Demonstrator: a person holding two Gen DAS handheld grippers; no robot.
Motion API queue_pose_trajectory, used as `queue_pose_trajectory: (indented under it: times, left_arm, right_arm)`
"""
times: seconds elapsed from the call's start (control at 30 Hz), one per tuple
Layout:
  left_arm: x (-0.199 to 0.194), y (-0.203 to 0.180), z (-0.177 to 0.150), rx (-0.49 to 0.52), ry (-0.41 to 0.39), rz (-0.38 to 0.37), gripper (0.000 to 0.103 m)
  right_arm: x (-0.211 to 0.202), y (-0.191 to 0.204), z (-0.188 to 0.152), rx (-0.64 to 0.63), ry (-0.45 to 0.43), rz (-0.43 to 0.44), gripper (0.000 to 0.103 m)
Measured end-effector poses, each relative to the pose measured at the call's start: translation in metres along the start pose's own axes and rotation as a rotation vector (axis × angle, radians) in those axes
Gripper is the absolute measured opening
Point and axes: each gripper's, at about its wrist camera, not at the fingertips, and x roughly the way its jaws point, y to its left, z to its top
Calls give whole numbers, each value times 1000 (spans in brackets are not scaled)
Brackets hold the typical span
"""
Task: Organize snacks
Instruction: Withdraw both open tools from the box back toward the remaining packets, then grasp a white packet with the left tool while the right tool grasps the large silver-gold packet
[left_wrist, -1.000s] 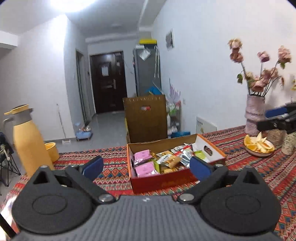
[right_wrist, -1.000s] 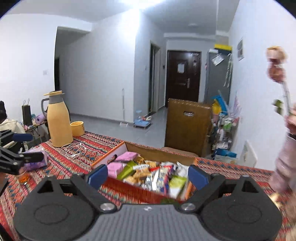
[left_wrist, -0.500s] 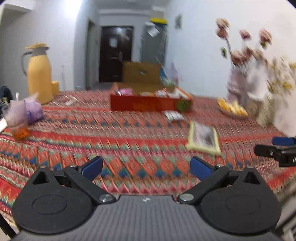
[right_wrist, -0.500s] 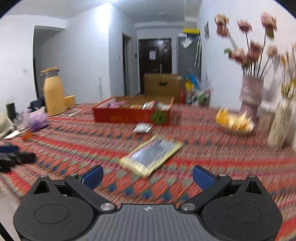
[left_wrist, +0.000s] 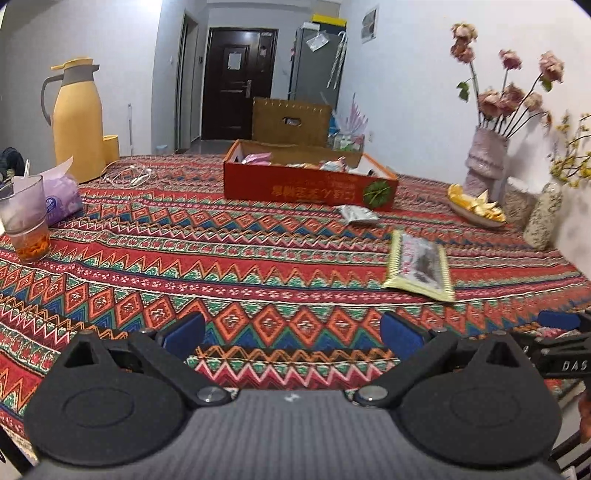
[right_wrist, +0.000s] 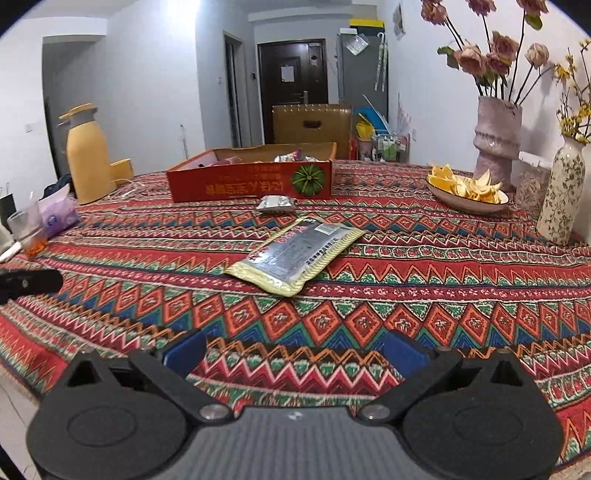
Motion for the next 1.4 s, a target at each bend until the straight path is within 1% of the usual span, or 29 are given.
queue_pose_trajectory:
  times: [0.13, 0.27, 0.47, 0.57, 0.6, 0.67, 0.7, 0.77, 0.8, 0.83, 0.9, 0.93, 0.97, 1.03, 1.1, 1.17, 1.23, 1.27, 1.3, 1.33, 1.4]
  left_arm:
    - [17, 9, 9, -25, 19, 0, 103]
    - [40, 21, 20, -49, 32, 10, 103]
    - [71, 33, 39, -87, 36, 11, 103]
    - [80, 34, 49, -86, 29, 5, 103]
    - [83, 32, 52, -78, 27, 4, 103]
    - [89, 28, 59, -55, 18, 7, 103]
    - [91, 24, 63, -42, 13, 6, 103]
    - [97, 17, 69, -21, 7, 2, 103]
    - [101, 13, 71, -9, 7, 0, 103]
    - [106, 7, 74, 7, 9, 0, 103]
    - [115, -4, 80, 31, 14, -3, 103]
    - [120, -11, 83, 44, 13, -10, 103]
    - [126, -18, 85, 57, 10, -15, 103]
    - [138, -35, 93, 82, 5, -20, 103]
    - [153, -52, 102, 104, -1, -45, 103]
    - [175, -69, 110, 120, 10, -68, 103]
    - [203, -87, 119, 139, 34, -84, 102]
    - [218, -95, 122, 148, 38, -74, 101]
    - [233, -102, 124, 159, 42, -61, 99]
    - [248, -109, 125, 167, 55, -49, 95]
    - [272, -114, 127, 157, 74, -49, 87]
  right_arm:
    - [24, -2, 11, 6, 25, -9, 103]
    - [54, -5, 29, 33, 44, 14, 103]
    - [126, -16, 63, 173, 91, 90, 103]
    - [163, -19, 86, 229, 117, 79, 102]
    - [175, -16, 94, 208, 125, 56, 100]
    - [190, -4, 105, 112, 144, 3, 85]
    - [196, 4, 106, 43, 146, -7, 85]
    - [200, 11, 103, -42, 137, -7, 86]
    - [199, 11, 101, -65, 124, 0, 86]
    - [198, 9, 100, -79, 119, 13, 84]
    - [194, 4, 100, -106, 119, 39, 71]
    - [191, 1, 101, -134, 120, 53, 60]
    - [188, -4, 103, -150, 125, 68, 52]
    - [185, -18, 108, -174, 135, 77, 46]
    - [187, -40, 114, -160, 131, 56, 45]
    - [191, -60, 119, -130, 109, 28, 43]
    - [196, -79, 120, -79, 80, 26, 43]
    - [197, -86, 119, -53, 66, 40, 42]
    - [198, -91, 116, -26, 48, 60, 42]
    - [198, -93, 115, -16, 36, 66, 42]
    - [196, -94, 110, -14, 11, 67, 42]
